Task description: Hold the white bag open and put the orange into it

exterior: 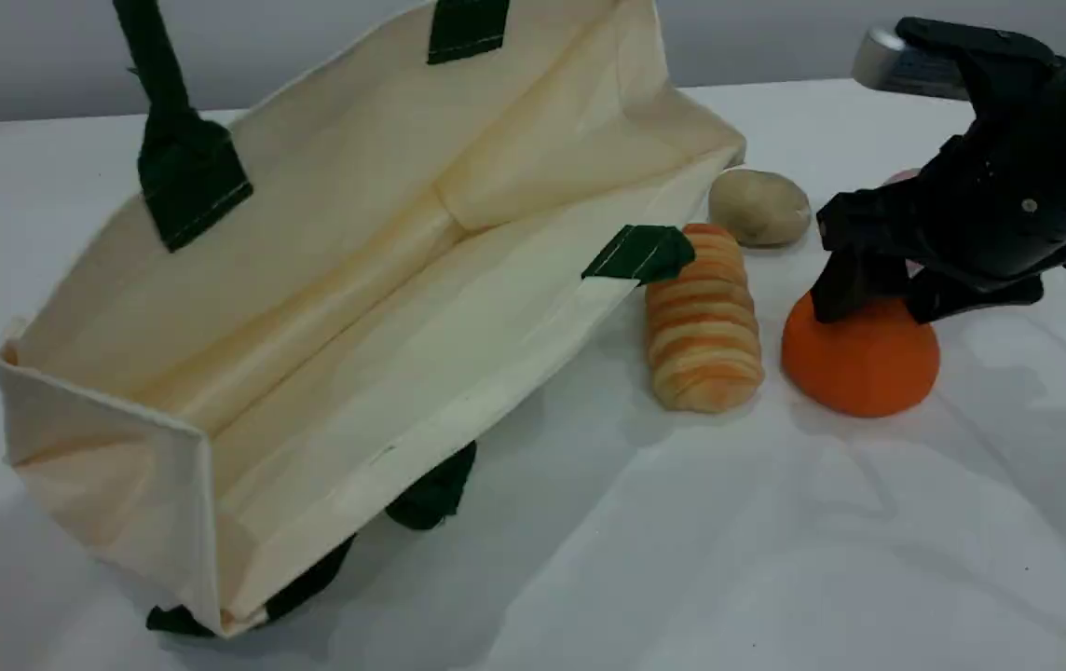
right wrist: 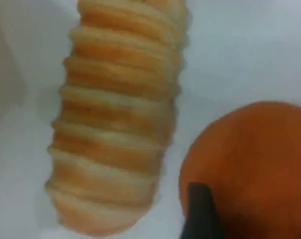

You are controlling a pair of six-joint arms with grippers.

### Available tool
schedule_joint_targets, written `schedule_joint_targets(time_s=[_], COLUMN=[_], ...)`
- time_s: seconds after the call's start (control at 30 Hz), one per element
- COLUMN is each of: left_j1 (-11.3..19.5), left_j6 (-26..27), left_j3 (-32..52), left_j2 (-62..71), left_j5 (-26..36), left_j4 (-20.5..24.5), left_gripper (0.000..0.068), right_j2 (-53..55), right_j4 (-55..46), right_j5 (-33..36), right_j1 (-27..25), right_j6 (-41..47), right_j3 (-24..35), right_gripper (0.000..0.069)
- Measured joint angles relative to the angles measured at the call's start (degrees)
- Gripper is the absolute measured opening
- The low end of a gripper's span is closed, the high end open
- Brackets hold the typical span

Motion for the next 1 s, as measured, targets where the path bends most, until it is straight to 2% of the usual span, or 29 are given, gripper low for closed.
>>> schedule_joint_targets(time_s=[0.1,0.23,0.3,0.5,0.67,0.9,1.0], left_j1=[0.00,0.00,0.00,0.00,0.00,0.00,0.00], left_j6=[0.00,0.00,0.00,1.11,1.30,1.41,1.48], left_j3=[0.00,0.00,0.00,0.00,0.00,0.00,0.06], left_j2=[0.00,0.00,0.00,0.00,0.00,0.25,0.44], left_j5=[0.00,0.00,0.06,0.06,0.06,-0.39,-0.68], left_j4=[0.00,0.00,0.00,-0.17,-1.17,-1.05,-1.05], left_gripper=[0.0066,0.0066,0.0066,0.0066,0.0066,0.0066,0.0066], right_j2=[0.00,0.00,-0.05,-2.14,-8.35,-19.77,-24.77], right_j4=[0.00,0.04,0.64,-2.75,-8.79,-20.84,-24.17], right_j5=[1.21,1.21,1.21,3.55,9.53,9.36,11.96], right_j1=[0.00,0.00,0.00,-0.08,-0.08,-0.08,-0.08], right_j6=[-1.42,-1.42,-1.42,-0.72,4.65,14.88,19.24], right_j3=[0.00,0.00,0.00,0.12,1.40,6.25,6.43], right_gripper=[0.0328,0.0112,0.0060,0.0044,0.0044,0.0044,0.0044])
